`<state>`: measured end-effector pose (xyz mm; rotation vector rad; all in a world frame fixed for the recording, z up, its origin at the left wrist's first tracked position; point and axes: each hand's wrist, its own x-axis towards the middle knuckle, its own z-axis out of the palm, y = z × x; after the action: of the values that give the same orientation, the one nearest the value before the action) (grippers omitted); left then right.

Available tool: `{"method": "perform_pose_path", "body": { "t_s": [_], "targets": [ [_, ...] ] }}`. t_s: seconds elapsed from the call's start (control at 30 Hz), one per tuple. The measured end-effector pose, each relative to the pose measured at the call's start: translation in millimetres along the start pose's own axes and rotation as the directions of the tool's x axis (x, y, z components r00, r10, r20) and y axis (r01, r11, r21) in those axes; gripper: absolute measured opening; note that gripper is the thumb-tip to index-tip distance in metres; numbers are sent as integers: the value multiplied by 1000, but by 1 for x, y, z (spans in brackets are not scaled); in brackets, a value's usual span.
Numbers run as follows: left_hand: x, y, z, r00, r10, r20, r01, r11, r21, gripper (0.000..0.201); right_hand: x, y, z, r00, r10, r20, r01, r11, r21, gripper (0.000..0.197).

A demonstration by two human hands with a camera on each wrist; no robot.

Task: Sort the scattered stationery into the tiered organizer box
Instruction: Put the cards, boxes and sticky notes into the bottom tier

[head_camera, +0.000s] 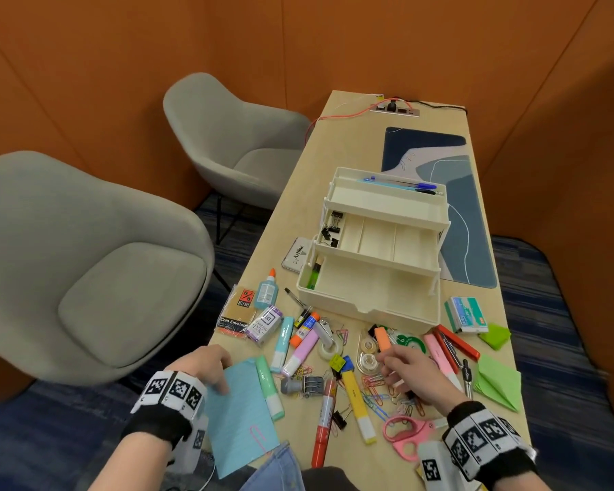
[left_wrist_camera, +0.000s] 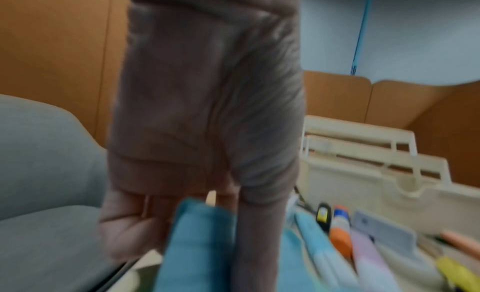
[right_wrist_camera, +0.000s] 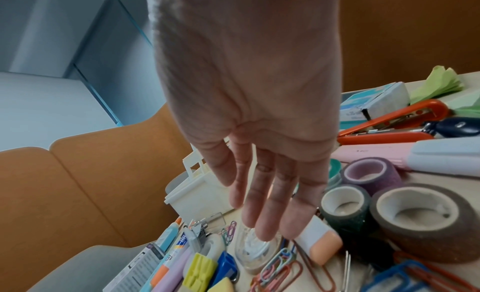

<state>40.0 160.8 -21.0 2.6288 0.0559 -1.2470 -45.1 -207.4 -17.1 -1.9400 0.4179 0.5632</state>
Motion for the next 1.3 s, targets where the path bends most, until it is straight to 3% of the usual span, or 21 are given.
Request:
{"method": "perform_pose_path", "body": {
  "t_s": [0.07, 0.2, 0.37, 0.5, 0.6, 0.67, 0.73, 0.8, 0.9, 0.93, 1.0, 1.1, 1.23, 1.3],
  "targets": [
    [-3, 6, -10, 998, 61, 13, -62, 998, 28, 25, 2, 0, 0, 1000, -4, 8, 4, 1000, -1, 20],
    [-16, 22, -27, 975, 183, 124, -191, 980, 49, 20, 5, 2, 1, 1000, -3, 20, 3, 1000, 7, 20],
    [-38, 50, -63, 891, 360, 276, -345, 933, -104, 17, 5, 2, -2, 999, 0, 35, -2, 999, 44, 20],
    [-63, 98, -100, 834, 533, 141, -479, 827, -293, 16, -2, -15, -4, 997, -42, 68, 30, 985, 172, 17],
    [-63, 139, -111, 796, 603, -46, -527, 654, -544, 13, -9, -32, -5, 996, -61, 58, 40, 949, 314, 32],
    [-53, 166, -105, 809, 567, -157, -497, 515, -698, 13, -14, -42, -8, 994, -82, 79, 32, 867, 497, 39],
    [-40, 190, -92, 842, 489, -229, -451, 403, -797, 12, -16, -50, -13, 993, -98, 65, 20, 687, 727, 54],
    [-30, 207, -77, 876, 415, -244, -398, 339, -852, 9, -15, -57, -21, 998, -69, -1, 37, 518, 855, 66],
    [-15, 222, -52, 933, 270, -239, -326, 347, -880, 18, -7, -61, -37, 999, 3, -32, 29, 332, 943, 48],
    [-9, 225, -44, 945, 232, -232, -303, 352, -885, 14, 1, -57, -41, 999, 31, -27, 15, 320, 947, 45],
    [0, 229, -33, 965, 193, -175, -234, 350, -907, 11, 15, -51, -46, 994, 107, -22, -21, 390, 921, 33],
    [9, 235, -26, 973, 218, -73, -137, 293, -946, 16, 37, -47, -52, 968, 223, -113, -4, 463, 886, 35],
    [16, 247, -32, 974, 225, -12, -81, 301, -950, 27, 57, -55, -65, 939, 303, -163, 18, 430, 903, 38],
    [18, 254, -40, 975, 223, -7, -68, 268, -961, 31, 65, -59, -70, 940, 319, -120, -3, 360, 933, 35]
  ]
}}
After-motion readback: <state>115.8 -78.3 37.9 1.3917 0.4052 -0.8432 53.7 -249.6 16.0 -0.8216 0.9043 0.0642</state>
